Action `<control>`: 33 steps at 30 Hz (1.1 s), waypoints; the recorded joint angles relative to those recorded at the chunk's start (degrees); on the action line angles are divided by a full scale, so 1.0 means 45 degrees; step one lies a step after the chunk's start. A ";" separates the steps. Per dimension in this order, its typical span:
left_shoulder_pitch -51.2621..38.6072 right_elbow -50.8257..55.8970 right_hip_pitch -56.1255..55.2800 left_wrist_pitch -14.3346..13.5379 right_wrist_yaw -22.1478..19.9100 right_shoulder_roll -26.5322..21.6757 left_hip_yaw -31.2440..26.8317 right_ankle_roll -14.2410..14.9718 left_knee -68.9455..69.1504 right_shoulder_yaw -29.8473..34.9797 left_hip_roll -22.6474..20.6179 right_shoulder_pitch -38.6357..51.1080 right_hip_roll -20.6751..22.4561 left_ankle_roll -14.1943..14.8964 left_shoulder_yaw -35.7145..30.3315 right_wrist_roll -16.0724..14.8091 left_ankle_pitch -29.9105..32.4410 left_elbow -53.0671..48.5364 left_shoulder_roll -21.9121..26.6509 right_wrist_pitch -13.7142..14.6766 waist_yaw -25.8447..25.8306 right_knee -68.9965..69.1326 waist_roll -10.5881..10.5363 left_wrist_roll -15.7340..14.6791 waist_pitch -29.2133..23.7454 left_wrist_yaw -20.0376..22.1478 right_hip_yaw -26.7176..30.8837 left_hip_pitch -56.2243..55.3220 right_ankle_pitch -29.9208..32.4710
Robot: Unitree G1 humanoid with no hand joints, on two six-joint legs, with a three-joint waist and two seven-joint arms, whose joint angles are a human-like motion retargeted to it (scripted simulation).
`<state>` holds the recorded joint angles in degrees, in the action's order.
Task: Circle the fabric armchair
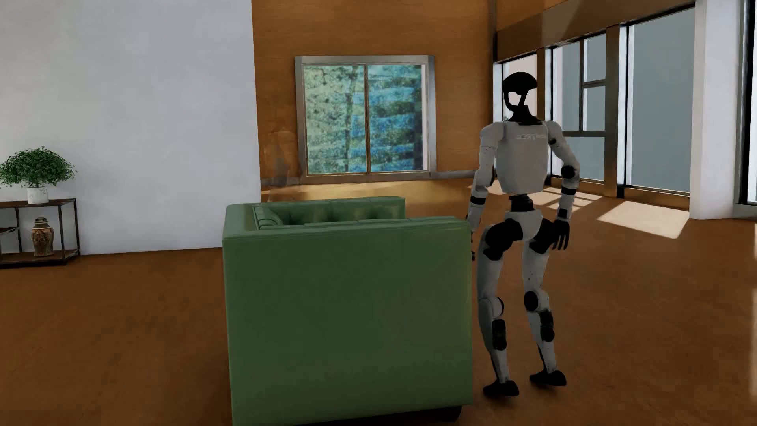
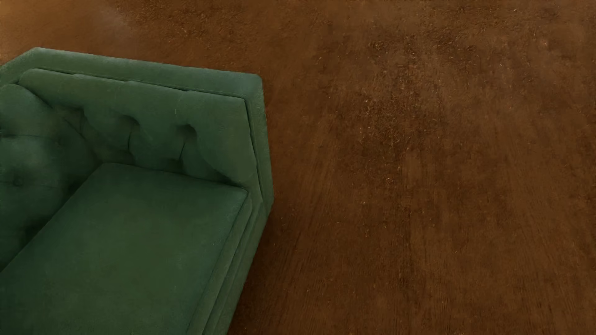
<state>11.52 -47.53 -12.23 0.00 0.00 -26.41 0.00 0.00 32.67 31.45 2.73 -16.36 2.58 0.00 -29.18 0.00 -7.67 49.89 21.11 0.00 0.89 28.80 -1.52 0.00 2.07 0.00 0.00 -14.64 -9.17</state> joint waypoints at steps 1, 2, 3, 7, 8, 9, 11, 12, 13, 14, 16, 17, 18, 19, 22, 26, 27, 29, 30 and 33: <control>0.0126 0.0100 0.0090 0.0000 0.0000 -0.0040 0.0000 0.0000 -0.0250 -0.0175 0.0111 0.0076 0.0102 0.0000 -0.0116 0.0000 -0.0223 0.0000 -0.0085 0.0000 -0.0007 -0.0083 -0.0080 0.0000 0.0076 0.0000 0.0000 0.0246 -0.0116; 0.0205 0.0138 0.0179 0.0000 0.0000 -0.0034 0.0000 0.0000 -0.0459 -0.0348 0.0187 0.0195 0.0183 0.0000 -0.0328 0.0000 -0.0369 0.0081 -0.0164 0.0000 -0.0045 -0.0173 -0.0144 0.0000 0.0139 0.0000 0.0000 0.0458 -0.0213; 0.0215 0.0091 0.0244 0.0000 0.0000 0.0036 0.0000 0.0000 -0.0583 -0.0484 0.0230 0.0337 0.0217 0.0000 -0.0617 0.0000 -0.0411 0.0239 -0.0212 0.0000 -0.0091 -0.0241 -0.0155 0.0000 0.0171 0.0000 0.0000 0.0612 -0.0282; 0.0029 0.0472 0.0134 0.0000 0.0000 0.0471 0.0000 0.0000 -0.0861 -0.0342 0.0272 0.0623 0.0167 0.0000 -0.1427 0.0000 -0.0615 0.0640 -0.0044 0.0000 -0.0001 -0.0230 -0.0069 0.0000 0.0174 0.0000 0.0000 0.1003 -0.0421; -0.0017 0.0767 0.0063 0.0000 0.0000 0.0561 0.0000 0.0000 -0.0920 -0.0163 0.0279 0.0624 0.0162 0.0000 -0.1372 0.0000 -0.0676 0.0648 0.0015 0.0000 0.0038 -0.0196 -0.0055 0.0000 0.0172 0.0000 0.0000 0.1088 -0.0426; -0.0064 0.1046 0.0019 0.0000 0.0000 0.0648 0.0000 0.0000 -0.0947 -0.0016 0.0283 0.0611 0.0161 0.0000 -0.1244 0.0000 -0.0732 0.0673 0.0062 0.0000 0.0038 -0.0181 -0.0046 0.0000 0.0174 0.0000 0.0000 0.1139 -0.0455; -0.0162 0.1412 0.0005 0.0000 0.0000 0.0808 0.0000 0.0000 -0.0964 0.0130 0.0289 0.0545 0.0167 0.0000 -0.0967 0.0000 -0.0870 0.0792 0.0117 0.0000 -0.0079 -0.0181 -0.0077 0.0000 0.0173 0.0000 0.0000 0.1207 -0.0535; -0.0219 0.1480 -0.0011 0.0000 0.0000 0.0867 0.0000 0.0000 -0.0981 0.0152 0.0288 0.0495 0.0172 0.0000 -0.0903 0.0000 -0.0953 0.0810 0.0139 0.0000 -0.0162 -0.0159 -0.0108 0.0000 0.0173 0.0000 0.0000 0.1252 -0.0549; -0.0279 0.1500 -0.0042 0.0000 0.0000 0.0902 0.0000 0.0000 -0.0990 0.0173 0.0286 0.0447 0.0176 0.0000 -0.0878 0.0000 -0.1033 0.0781 0.0160 0.0000 -0.0267 -0.0123 -0.0141 0.0000 0.0178 0.0000 0.0000 0.1283 -0.0555; -0.0336 0.1475 -0.0091 0.0000 0.0000 0.0914 0.0000 0.0000 -0.0987 0.0205 0.0290 0.0406 0.0184 0.0000 -0.0853 0.0000 -0.1108 0.0728 0.0179 0.0000 -0.0391 -0.0073 -0.0168 0.0000 0.0191 0.0000 0.0000 0.1299 -0.0562; -0.0413 0.1285 -0.0164 0.0000 0.0000 0.0888 0.0000 0.0000 -0.1027 0.0295 0.0325 0.0317 0.0235 0.0000 -0.0747 0.0000 -0.1281 0.0636 0.0200 0.0000 -0.0599 0.0055 -0.0205 0.0000 0.0216 0.0000 0.0000 0.1445 -0.0590; -0.0417 0.1150 -0.0217 0.0000 0.0000 0.0861 0.0000 0.0000 -0.1067 0.0328 0.0348 0.0262 0.0274 0.0000 -0.0672 0.0000 -0.1388 0.0543 0.0217 0.0000 -0.0674 0.0142 -0.0213 0.0000 0.0239 0.0000 0.0000 0.1545 -0.0616; -0.0420 0.0983 -0.0284 0.0000 0.0000 0.0834 0.0000 0.0000 -0.1096 0.0345 0.0369 0.0204 0.0316 0.0000 -0.0575 0.0000 -0.1512 0.0472 0.0224 0.0000 -0.0738 0.0242 -0.0209 0.0000 0.0271 0.0000 0.0000 0.1628 -0.0660; -0.0402 0.0785 -0.0341 0.0000 0.0000 0.0810 0.0000 0.0000 -0.1083 0.0355 0.0400 0.0147 0.0377 0.0000 -0.0467 0.0000 -0.1657 0.0368 0.0242 0.0000 -0.0792 0.0335 -0.0202 0.0000 0.0308 0.0000 0.0000 0.1668 -0.0737; -0.0318 0.0148 -0.0279 0.0000 0.0000 0.0752 0.0000 0.0000 -0.0345 0.0412 0.0591 0.0017 0.0683 0.0000 -0.0054 0.0000 -0.2028 0.0156 0.0285 0.0000 -0.0958 0.0431 -0.0221 0.0000 0.0361 0.0000 0.0000 0.1192 -0.1125; -0.0434 -0.0410 0.0350 0.0000 0.0000 0.0660 0.0000 0.0000 0.4217 0.0612 0.1245 -0.0056 0.0948 0.0000 0.0524 0.0000 -0.0080 0.0127 0.0306 0.0000 -0.0713 0.0210 -0.0151 0.0000 0.0015 0.0000 0.0000 -0.1501 -0.1787; -0.0449 -0.0465 0.0625 0.0000 0.0000 0.0617 0.0000 0.0000 0.5897 0.0683 0.1324 -0.0076 0.0945 0.0000 0.0689 0.0000 0.0352 0.0061 0.0298 0.0000 -0.0499 0.0105 -0.0064 0.0000 -0.0109 0.0000 0.0000 -0.2438 -0.1971; -0.0345 -0.0415 0.1183 0.0000 0.0000 0.0488 0.0000 0.0000 0.8839 0.0742 0.1197 -0.0159 0.0806 0.0000 0.0951 0.0000 -0.0540 -0.0211 0.0288 0.0000 0.0097 -0.0003 0.0208 0.0000 -0.0308 0.0000 0.0000 -0.3975 -0.2268; -0.0241 -0.0377 0.1412 0.0000 0.0000 0.0421 0.0000 0.0000 0.9863 0.0732 0.1049 -0.0187 0.0696 0.0000 0.1027 0.0000 -0.1218 -0.0343 0.0282 0.0000 0.0407 0.0017 0.0363 0.0000 -0.0377 0.0000 0.0000 -0.4603 -0.2375; 0.0097 -0.0359 0.1959 0.0000 0.0000 0.0271 0.0000 0.0000 1.0457 0.0631 0.0546 -0.0130 0.0350 0.0000 0.1017 0.0000 -0.1134 -0.0360 0.0258 0.0000 0.1234 0.0191 0.0707 0.0000 -0.0531 0.0000 0.0000 -0.6072 -0.2736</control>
<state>11.96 -49.15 -3.41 0.00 0.00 -25.19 0.00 0.00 79.73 34.29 5.19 -16.94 4.16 0.00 -24.61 0.00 -12.77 48.27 22.27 0.00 6.44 29.66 1.66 0.00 -0.31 0.00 0.00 -41.97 -21.48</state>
